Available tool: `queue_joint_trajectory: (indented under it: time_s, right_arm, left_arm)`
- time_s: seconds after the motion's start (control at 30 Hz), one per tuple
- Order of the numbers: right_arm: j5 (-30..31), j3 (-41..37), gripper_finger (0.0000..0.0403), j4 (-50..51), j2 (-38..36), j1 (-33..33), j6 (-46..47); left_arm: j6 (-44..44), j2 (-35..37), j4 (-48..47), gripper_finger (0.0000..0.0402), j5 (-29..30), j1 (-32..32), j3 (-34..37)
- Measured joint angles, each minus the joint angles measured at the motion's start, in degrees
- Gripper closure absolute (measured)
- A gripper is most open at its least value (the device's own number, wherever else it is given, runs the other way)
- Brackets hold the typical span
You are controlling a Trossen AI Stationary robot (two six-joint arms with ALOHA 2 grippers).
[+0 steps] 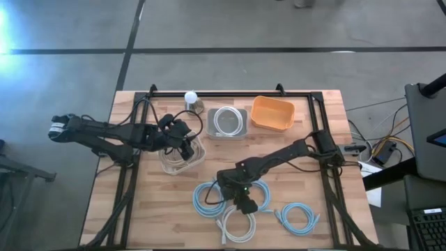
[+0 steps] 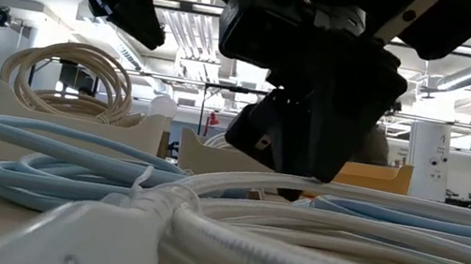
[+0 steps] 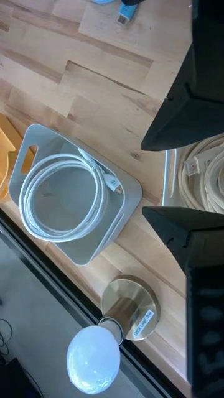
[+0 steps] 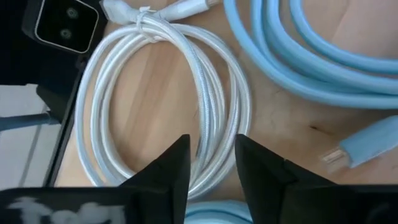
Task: Sort HDMI cables
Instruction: Put the white HDMI cable into the gray bin
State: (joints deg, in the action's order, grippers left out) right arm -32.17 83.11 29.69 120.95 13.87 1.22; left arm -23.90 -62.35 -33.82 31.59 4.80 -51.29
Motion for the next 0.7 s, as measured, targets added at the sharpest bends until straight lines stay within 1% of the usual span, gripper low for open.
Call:
queue_joint_trajectory:
  time_s: [0.07, 0.17, 0.3, 0.43, 0.7]
  right_arm:
    - [0.92, -0.09, 0.0279, -0.11, 0.09, 0.00, -0.07]
    - [0.58, -0.25, 0.0288, -0.15, 1.05, 0.00, 0.08]
    - [-3.44, -0.31, 0.0302, -0.89, 2.98, -0.11, 0.14]
    - [-4.30, -0.28, 0.0316, -1.61, 3.56, -0.45, -0.19]
    - [-3.59, -0.31, 0.0387, -1.62, 3.52, -1.88, -1.31]
  left_arm:
    - [0.00, 0.00, -0.01, 0.0241, 0.00, 0.00, 0.00]
    - [0.04, 0.00, 0.00, 0.0241, 0.00, 0.00, 0.00]
    - [0.07, 0.00, -0.02, 0.0241, 0.00, 0.00, 0.00]
    - [0.07, 0.00, -0.06, 0.0241, 0.00, 0.00, 0.00]
    - [0.10, 0.00, -0.04, 0.0241, 0.02, -0.02, 0.00]
